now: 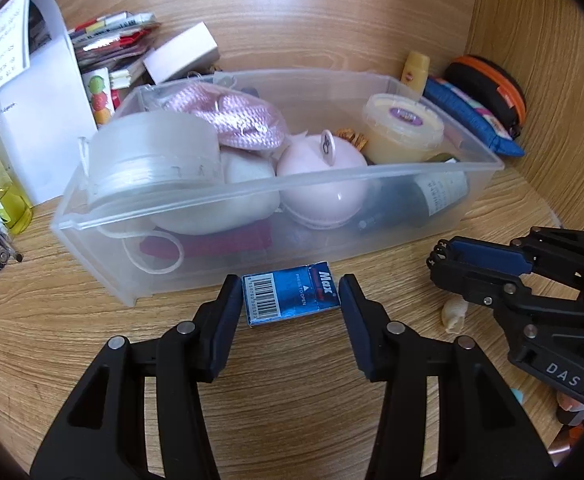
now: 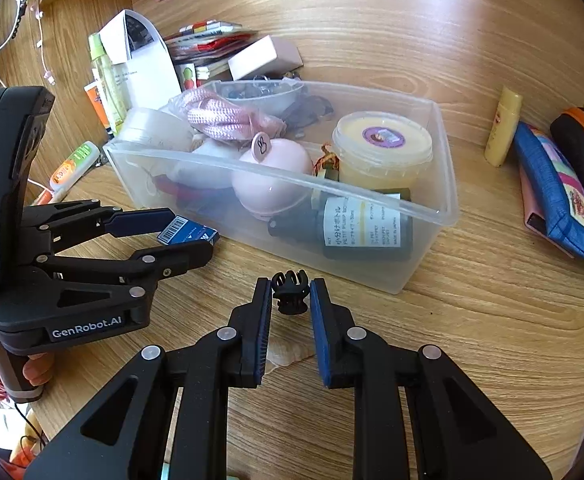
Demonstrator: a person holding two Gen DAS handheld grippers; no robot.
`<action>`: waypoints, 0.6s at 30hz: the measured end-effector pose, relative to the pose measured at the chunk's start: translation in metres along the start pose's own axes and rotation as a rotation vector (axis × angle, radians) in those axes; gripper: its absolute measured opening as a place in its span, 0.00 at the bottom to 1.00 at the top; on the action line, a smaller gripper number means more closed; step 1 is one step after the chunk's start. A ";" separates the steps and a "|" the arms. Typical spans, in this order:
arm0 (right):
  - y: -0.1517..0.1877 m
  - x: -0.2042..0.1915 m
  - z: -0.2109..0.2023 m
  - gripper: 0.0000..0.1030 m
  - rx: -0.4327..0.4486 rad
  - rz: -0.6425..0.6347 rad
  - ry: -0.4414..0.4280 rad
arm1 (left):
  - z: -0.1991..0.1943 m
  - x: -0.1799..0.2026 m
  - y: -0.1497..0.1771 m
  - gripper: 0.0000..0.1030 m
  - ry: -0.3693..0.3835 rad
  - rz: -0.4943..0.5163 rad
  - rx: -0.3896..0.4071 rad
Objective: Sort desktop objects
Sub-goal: 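Lift the black hair clip with the right tool while the left tool lifts the blue card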
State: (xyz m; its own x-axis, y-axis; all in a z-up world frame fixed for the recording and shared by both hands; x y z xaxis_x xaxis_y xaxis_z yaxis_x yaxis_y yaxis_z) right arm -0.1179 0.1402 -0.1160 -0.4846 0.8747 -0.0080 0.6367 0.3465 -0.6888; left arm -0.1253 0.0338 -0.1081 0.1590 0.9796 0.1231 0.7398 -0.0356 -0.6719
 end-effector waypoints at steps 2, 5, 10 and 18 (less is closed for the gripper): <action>-0.001 0.001 -0.005 0.17 0.017 0.004 -0.001 | -0.008 0.001 0.001 0.48 -0.006 0.010 0.030; -0.004 0.004 -0.012 0.17 0.041 0.026 -0.020 | -0.022 0.006 0.002 0.48 -0.015 0.038 0.079; -0.007 0.006 -0.015 0.17 0.054 0.048 -0.048 | -0.041 0.004 0.000 0.48 0.015 0.040 0.132; -0.015 0.008 -0.026 0.17 0.066 0.081 -0.089 | -0.073 -0.023 -0.007 0.48 0.032 -0.021 0.199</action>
State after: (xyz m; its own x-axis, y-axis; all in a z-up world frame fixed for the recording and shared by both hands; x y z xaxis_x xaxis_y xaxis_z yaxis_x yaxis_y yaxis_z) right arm -0.1158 0.1506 -0.0870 -0.4866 0.8643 -0.1273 0.6363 0.2508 -0.7295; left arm -0.0864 -0.0032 -0.0530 0.1673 0.9729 0.1597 0.5997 0.0281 -0.7997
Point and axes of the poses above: each gripper's, at about its wrist camera, not at the fingertips, and z roughly the way its jaws point, x to its right, y to its underside, the point moved 6 cm from there along z, roughly the way its jaws point, and after that the axes turned 5 degrees about y, right-handed, at the moved point
